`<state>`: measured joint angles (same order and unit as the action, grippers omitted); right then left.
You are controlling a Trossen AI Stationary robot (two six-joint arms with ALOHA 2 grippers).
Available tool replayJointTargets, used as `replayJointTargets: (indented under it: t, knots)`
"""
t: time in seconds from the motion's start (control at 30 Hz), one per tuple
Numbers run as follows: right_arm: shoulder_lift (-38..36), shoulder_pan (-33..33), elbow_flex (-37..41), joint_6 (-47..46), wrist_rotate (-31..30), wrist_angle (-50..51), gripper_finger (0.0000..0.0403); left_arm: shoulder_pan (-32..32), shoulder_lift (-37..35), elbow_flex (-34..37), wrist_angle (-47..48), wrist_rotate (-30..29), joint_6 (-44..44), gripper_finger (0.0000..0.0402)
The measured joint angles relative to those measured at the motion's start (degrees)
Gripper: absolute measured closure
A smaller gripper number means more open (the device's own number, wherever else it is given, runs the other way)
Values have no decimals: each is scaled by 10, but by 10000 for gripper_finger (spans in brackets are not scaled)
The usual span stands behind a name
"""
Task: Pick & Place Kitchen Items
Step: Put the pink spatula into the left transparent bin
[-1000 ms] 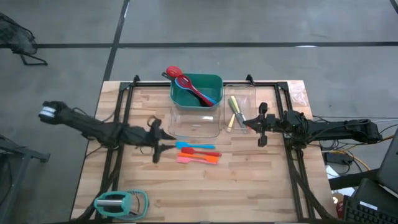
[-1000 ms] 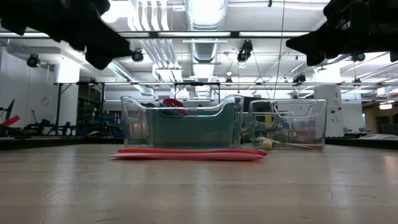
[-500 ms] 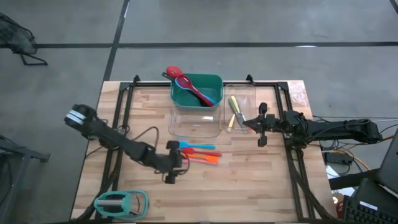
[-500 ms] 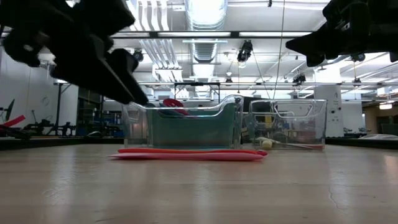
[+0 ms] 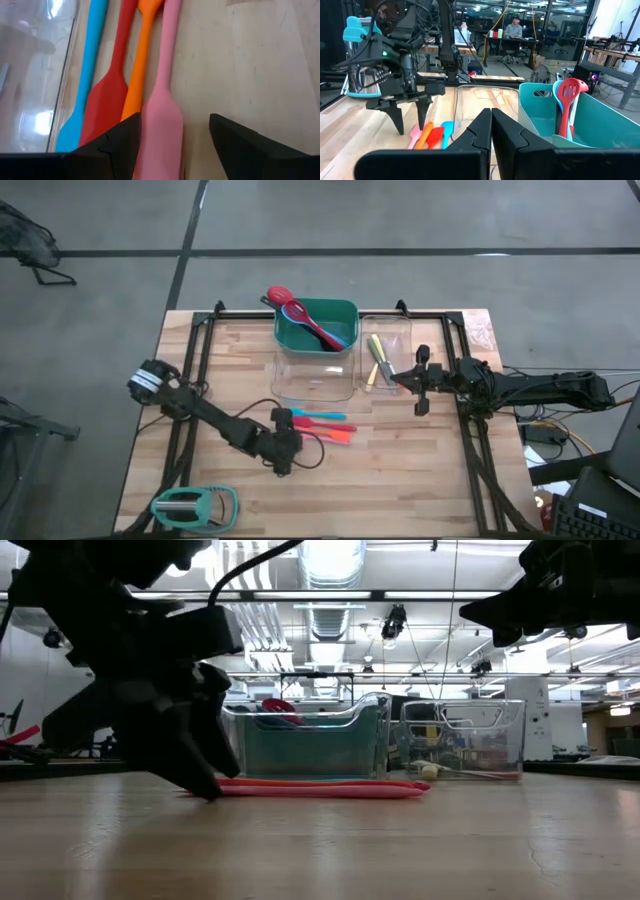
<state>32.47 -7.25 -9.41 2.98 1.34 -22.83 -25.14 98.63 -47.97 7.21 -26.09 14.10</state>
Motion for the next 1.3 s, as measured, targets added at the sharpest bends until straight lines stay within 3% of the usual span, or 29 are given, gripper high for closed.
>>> replayJointTargets:
  t: [0.23,0.67,0.87,1.3]
  knots:
    - [0,0,0,0,0,0,394,2,9,2,-2,-3,29,164]
    - [0,0,0,0,0,0,394,20,6,3,7,19,28,213]
    - [0,0,0,0,0,0,394,34,6,3,9,29,25,253]
    - [0,0,0,0,0,0,394,42,6,2,12,26,21,383]
